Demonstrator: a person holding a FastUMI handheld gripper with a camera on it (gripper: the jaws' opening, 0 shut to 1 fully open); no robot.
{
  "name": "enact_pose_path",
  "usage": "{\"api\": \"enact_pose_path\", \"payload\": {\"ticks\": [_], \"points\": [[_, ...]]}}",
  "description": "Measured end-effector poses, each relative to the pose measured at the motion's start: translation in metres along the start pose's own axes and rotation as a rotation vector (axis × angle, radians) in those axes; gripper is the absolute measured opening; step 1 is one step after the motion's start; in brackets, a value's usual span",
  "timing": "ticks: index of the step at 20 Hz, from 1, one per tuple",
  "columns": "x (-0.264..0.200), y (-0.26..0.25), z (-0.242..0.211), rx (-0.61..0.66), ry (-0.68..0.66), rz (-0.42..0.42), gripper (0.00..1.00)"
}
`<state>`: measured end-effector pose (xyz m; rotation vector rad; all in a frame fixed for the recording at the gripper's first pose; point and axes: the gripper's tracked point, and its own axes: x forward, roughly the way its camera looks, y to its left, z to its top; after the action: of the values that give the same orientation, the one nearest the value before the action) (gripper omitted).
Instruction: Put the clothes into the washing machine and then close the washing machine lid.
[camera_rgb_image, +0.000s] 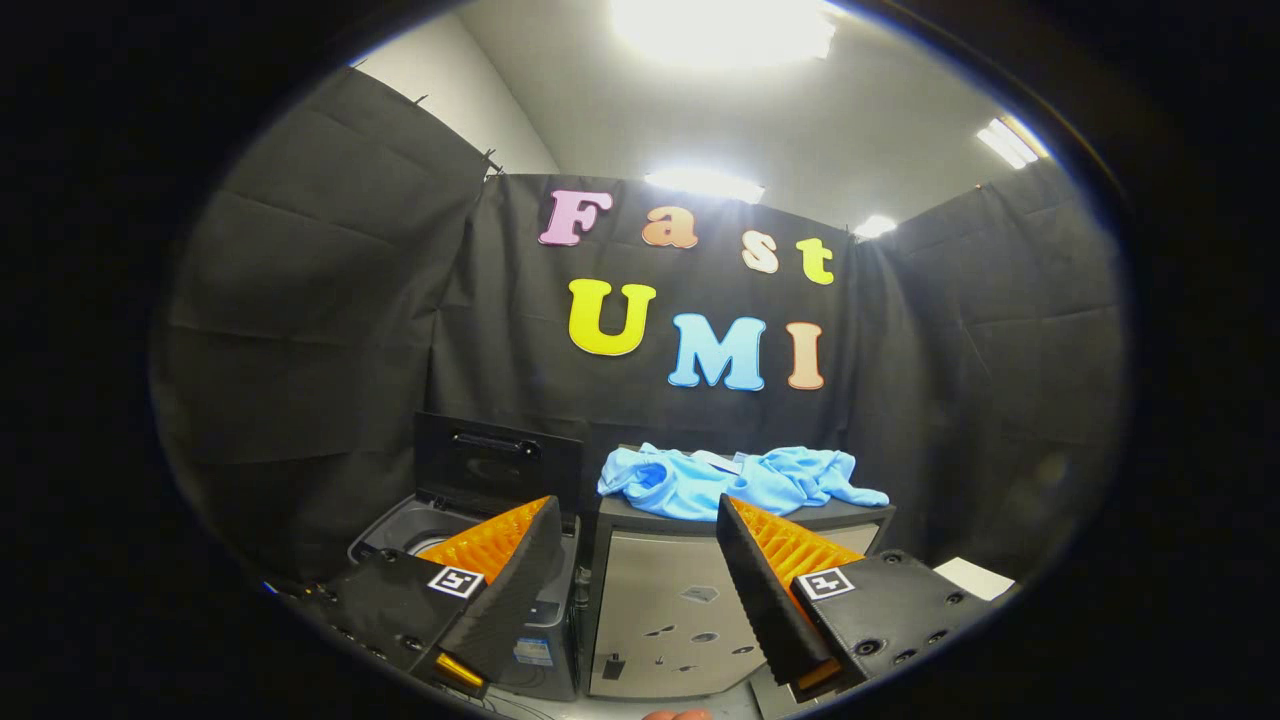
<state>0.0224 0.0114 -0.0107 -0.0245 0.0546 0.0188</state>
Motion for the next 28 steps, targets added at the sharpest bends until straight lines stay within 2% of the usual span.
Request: {"api": "enact_pose_path", "payload": {"ticks": [9,15,21,25,28], "points": [[0.021,-0.024,-0.005,0.004,0.032,0.006,0.98],[0.055,-0.038,0.009,-0.031,0.014,0.018,0.98],[0.117,-0.059,0.028,0.016,0.029,0.025,0.98],[0.169,-0.089,0.041,-0.01,0.055,-0.01,0.98],[0.211,-0.1,0.033,0.014,0.144,0.008,0.98]]}}
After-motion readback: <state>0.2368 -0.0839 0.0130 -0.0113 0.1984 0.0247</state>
